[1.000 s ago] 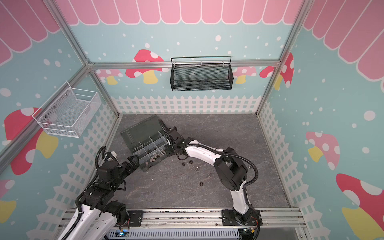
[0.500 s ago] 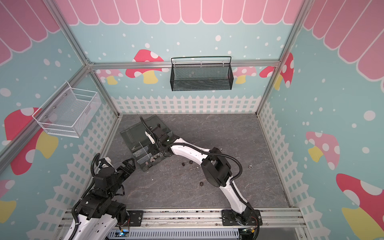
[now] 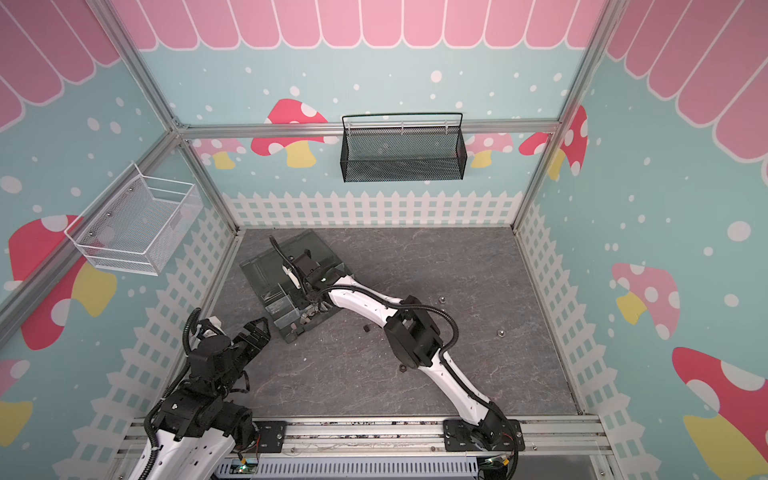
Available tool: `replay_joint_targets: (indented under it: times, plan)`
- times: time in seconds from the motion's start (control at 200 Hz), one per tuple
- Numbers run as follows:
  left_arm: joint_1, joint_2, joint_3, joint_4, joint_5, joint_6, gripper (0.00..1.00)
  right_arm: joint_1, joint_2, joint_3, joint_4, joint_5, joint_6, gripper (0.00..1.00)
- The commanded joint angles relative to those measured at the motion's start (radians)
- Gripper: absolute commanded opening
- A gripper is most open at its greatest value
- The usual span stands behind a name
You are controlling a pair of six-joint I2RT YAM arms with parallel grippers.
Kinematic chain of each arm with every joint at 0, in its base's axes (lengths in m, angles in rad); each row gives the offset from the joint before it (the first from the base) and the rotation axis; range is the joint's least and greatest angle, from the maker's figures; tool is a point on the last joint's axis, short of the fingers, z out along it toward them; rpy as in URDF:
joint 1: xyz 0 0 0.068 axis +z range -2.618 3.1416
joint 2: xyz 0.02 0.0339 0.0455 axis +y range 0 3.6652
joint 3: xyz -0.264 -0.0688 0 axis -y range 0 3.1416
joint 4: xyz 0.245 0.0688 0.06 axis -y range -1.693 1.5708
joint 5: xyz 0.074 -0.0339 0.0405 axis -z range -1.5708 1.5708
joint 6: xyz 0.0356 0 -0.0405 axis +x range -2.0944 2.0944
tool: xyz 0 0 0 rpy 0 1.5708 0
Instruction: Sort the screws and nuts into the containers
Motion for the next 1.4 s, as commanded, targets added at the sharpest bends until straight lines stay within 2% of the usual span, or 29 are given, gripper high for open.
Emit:
replay_joint_targets:
  times: [0.0, 0.32, 0.57, 0.72, 1.081, 1.221, 1.396]
  plan:
    - [0.007, 0.000, -0.006, -0.023, -0.018, -0.022, 0.99, 0.004, 0.029, 0.045, -0.029, 0.033, -0.033, 0.04]
    - [0.007, 0.006, -0.004, -0.022, -0.012, -0.022, 0.99, 0.001, 0.045, 0.058, -0.035, 0.051, -0.036, 0.37]
    - [0.007, 0.024, 0.004, -0.022, -0.011, -0.015, 1.00, 0.002, -0.005, 0.053, -0.040, 0.080, -0.046, 0.38]
    - [0.007, 0.032, 0.005, -0.022, -0.011, -0.010, 1.00, 0.002, -0.075, -0.011, -0.034, 0.119, -0.038, 0.39]
    - [0.007, 0.035, 0.004, -0.019, -0.004, 0.001, 1.00, -0.040, -0.414, -0.507, 0.089, 0.237, 0.081, 0.41]
    - [0.007, 0.041, 0.001, -0.008, 0.008, 0.001, 1.00, -0.116, -0.547, -0.687, 0.089, 0.261, 0.155, 0.42]
    - [0.007, 0.067, 0.003, 0.013, 0.024, 0.007, 1.00, -0.297, -0.714, -0.921, 0.095, 0.178, 0.237, 0.44]
